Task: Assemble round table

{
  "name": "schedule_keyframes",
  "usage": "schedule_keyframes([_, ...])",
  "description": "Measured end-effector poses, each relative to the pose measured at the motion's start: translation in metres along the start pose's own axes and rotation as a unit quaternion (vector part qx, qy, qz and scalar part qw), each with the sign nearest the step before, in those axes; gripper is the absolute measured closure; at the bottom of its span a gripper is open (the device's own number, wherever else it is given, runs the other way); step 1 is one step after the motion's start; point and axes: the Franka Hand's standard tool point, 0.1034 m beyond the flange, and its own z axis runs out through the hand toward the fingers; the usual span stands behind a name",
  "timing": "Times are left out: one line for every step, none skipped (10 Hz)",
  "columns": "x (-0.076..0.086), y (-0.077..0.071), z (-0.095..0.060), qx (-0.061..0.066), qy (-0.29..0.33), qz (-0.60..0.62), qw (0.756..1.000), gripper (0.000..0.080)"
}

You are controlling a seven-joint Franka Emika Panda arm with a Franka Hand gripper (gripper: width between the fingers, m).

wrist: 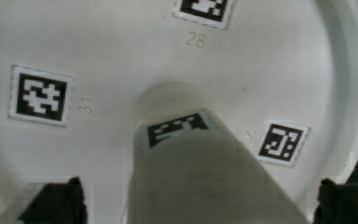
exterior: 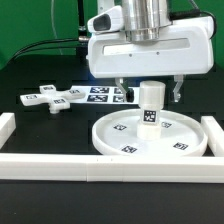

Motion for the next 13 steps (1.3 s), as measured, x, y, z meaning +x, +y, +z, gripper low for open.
schedule_keyframes([-0.0001, 0.0004, 0.0004, 0.000, 0.000, -0.029, 1.000, 0.0150])
schedule_keyframes([0.0000, 0.0010, 0.0005, -0.003, -0.001, -0.085, 0.996, 0.0150])
schedule_keyframes([-0.0012, -0.0007, 0.0010, -0.008, -0.002, -0.126, 0.992, 0.0150])
schedule_keyframes([-0.0015, -0.0015, 0.0012, -0.013, -0.003, -0.184, 0.983, 0.0150])
schedule_keyframes([-0.0020, -0.0020, 0.0015, -0.016, -0.004, -0.214, 0.977, 0.0150])
schedule_keyframes([-0.0016, -0.0022, 0.0012, -0.019, -0.006, -0.271, 0.962, 0.0150])
schedule_keyframes([0.0000, -0.0016, -0.0005, -0.022, -0.008, -0.326, 0.945, 0.0150])
schedule_keyframes([0.0020, -0.0015, -0.0028, -0.024, -0.013, -0.380, 0.924, 0.0150])
schedule_keyframes([0.0043, -0.0040, -0.0056, -0.025, -0.017, -0.416, 0.909, 0.0150])
schedule_keyframes([0.0058, -0.0065, -0.0084, -0.029, -0.014, -0.442, 0.896, 0.0150])
schedule_keyframes([0.0058, -0.0035, -0.0070, -0.030, -0.017, -0.475, 0.879, 0.0150])
schedule_keyframes([0.0060, -0.0020, -0.0065, -0.030, -0.018, -0.486, 0.874, 0.0150])
schedule_keyframes([0.0065, -0.0008, -0.0066, -0.032, -0.020, -0.522, 0.852, 0.0150])
